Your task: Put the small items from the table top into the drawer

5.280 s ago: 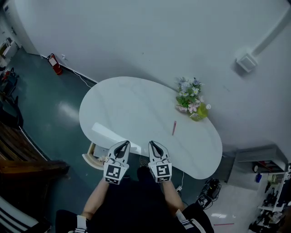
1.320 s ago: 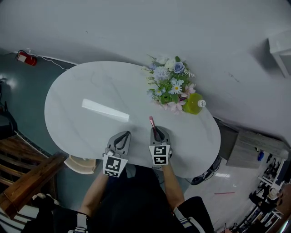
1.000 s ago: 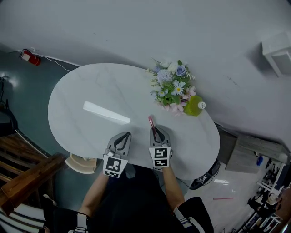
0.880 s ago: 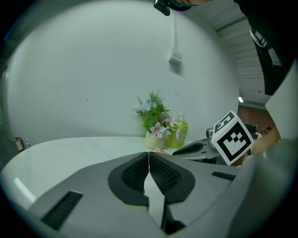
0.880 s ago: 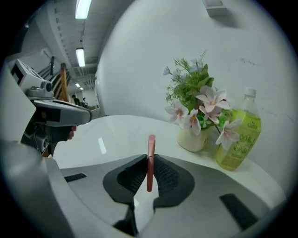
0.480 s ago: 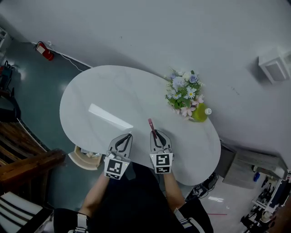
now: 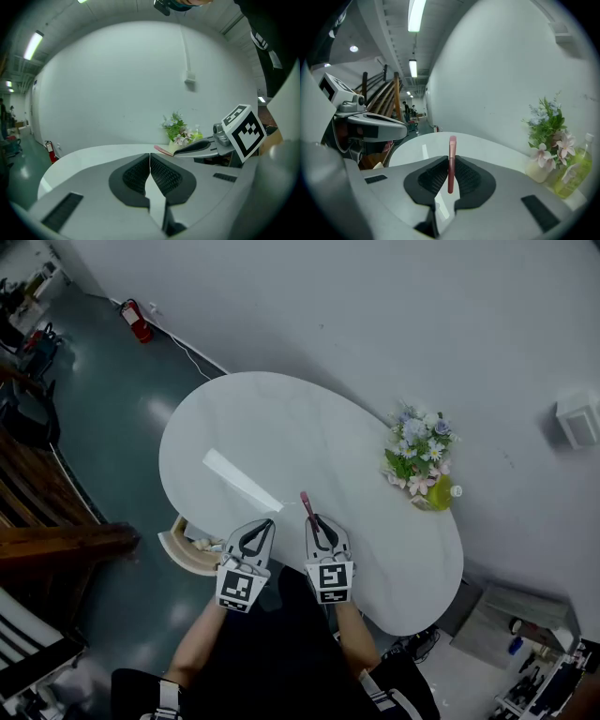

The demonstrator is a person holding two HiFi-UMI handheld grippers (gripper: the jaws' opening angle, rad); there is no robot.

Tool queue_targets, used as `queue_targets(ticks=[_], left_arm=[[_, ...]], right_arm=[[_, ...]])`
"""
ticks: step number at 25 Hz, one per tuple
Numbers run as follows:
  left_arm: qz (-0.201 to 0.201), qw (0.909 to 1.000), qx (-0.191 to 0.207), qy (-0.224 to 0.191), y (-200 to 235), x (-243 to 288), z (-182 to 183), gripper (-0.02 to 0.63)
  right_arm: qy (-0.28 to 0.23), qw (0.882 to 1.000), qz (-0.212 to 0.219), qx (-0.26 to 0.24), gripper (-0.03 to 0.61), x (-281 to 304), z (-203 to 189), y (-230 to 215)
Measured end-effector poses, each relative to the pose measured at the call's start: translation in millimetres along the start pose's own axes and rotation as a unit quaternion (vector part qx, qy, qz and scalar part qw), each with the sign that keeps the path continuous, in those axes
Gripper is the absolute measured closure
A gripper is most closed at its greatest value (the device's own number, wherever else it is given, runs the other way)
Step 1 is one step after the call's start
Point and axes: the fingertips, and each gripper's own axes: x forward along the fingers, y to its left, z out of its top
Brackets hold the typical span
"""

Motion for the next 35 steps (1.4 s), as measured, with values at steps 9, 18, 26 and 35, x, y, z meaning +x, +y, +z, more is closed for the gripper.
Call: queue_targets(ticks=[9,18,26,35], left_arm=[[0.086,0.9958,-0.032,-0.003,60,-74,-21,0.594],[0.16,0.9848,-0.066,-0.01,101,-141,-42,0.594],[0.216,0.9716,-0.096,-0.013,135,-194,-66,0.594],[0.265,0.9561,-0.124,-0.011,167,-245,-97,0.594]], right_arm=[[-0.009,0.996,0.078,-0.039,0.515,21,23,91],[-0.008,0.983,0.163,-0.085,0.517,36,37,181],[-0.001,0.967,0.225,-0.118,0.517,49,38,252],[0.01,0.949,0.281,-0.146,0.516,62,30,323]])
